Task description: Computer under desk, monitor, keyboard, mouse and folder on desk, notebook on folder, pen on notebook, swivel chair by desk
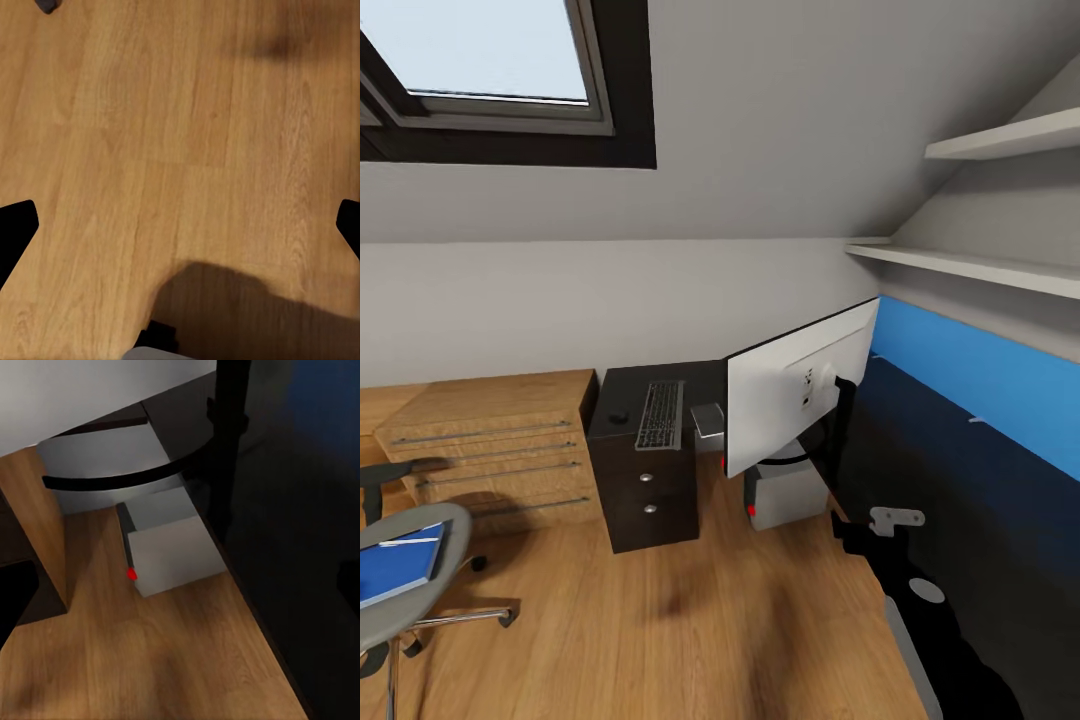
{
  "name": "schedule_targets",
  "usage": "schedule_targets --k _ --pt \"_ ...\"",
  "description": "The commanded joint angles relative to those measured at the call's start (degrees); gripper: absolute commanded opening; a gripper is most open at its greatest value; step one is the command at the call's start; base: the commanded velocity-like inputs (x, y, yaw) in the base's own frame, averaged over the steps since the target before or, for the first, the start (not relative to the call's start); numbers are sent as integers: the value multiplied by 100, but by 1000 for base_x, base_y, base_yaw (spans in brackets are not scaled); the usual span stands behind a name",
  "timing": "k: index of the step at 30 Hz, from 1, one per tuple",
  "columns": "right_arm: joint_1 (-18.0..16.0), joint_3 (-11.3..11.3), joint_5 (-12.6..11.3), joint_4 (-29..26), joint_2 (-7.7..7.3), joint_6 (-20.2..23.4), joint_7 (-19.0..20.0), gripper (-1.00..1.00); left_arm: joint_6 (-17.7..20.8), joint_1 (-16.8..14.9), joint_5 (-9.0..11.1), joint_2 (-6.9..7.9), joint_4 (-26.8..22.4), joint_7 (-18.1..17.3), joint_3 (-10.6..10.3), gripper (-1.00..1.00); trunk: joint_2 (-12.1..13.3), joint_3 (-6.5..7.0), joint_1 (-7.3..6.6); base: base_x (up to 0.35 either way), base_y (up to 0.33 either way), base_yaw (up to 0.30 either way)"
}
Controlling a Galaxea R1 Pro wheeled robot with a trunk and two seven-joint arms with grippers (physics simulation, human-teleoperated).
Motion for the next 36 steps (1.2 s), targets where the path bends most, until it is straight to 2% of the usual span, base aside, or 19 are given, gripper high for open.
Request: schedule_targets --k 1,9,18,26,36 --pt "-3 6 -40 -10 -3 28 -31 100 -26 -3 59 4 2 36 -32 100 -5 -8 1 0 0 0" --pt "-3 6 -38 -22 2 29 -36 100 -26 -3 59 4 4 30 -34 100 -5 -9 1 3 0 0" --pt "-3 -24 -38 -24 -1 23 -52 100 -29 -3 59 4 11 30 -35 100 -5 -10 1 263 0 0" --pt "-3 -452 -38 -21 -3 -27 -35 100 -27 -3 59 4 25 30 -35 100 -5 -10 1 319 -63 0" --pt "-3 -530 -30 19 -20 -350 -11 100 -24 -3 59 4 27 30 -35 100 -5 -10 1 175 -122 0"
